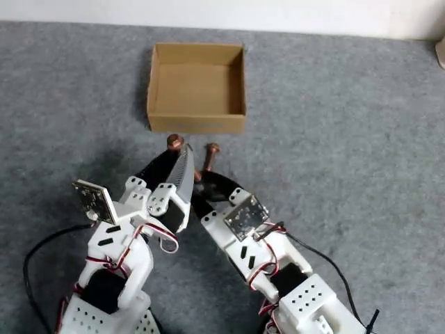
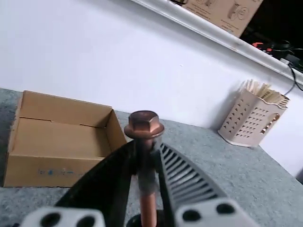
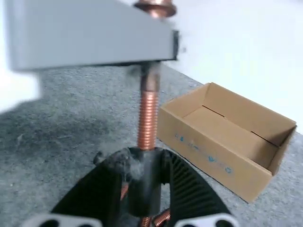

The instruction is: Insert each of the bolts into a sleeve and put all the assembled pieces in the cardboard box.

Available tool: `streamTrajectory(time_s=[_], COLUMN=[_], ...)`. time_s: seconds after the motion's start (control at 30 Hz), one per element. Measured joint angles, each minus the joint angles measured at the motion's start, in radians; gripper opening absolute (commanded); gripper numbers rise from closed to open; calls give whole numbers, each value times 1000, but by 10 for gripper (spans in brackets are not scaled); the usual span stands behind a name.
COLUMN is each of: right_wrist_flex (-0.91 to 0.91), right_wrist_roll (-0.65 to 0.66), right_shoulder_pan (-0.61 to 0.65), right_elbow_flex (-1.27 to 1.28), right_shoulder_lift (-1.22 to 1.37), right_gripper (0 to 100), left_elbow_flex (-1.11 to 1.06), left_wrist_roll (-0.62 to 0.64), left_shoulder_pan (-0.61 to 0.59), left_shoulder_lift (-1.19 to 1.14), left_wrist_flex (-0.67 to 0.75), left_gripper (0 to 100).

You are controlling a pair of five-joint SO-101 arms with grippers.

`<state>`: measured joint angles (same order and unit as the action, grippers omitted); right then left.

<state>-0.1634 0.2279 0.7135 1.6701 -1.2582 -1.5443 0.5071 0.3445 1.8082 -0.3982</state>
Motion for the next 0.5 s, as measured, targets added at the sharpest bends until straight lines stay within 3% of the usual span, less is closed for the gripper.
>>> streamTrajectory(time_s=[0.5], right_wrist_flex=[3], right_wrist_roll=[3], right_shoulder_pan=[-8], right_elbow_flex=[0], right_shoulder_lift=[2], right_gripper=[4], left_elbow_flex=[-68], left_wrist_roll=[-2], left_shoulder_pan=[8], left_shoulder_lift=[12], left_wrist_flex=[32], left_gripper=[4])
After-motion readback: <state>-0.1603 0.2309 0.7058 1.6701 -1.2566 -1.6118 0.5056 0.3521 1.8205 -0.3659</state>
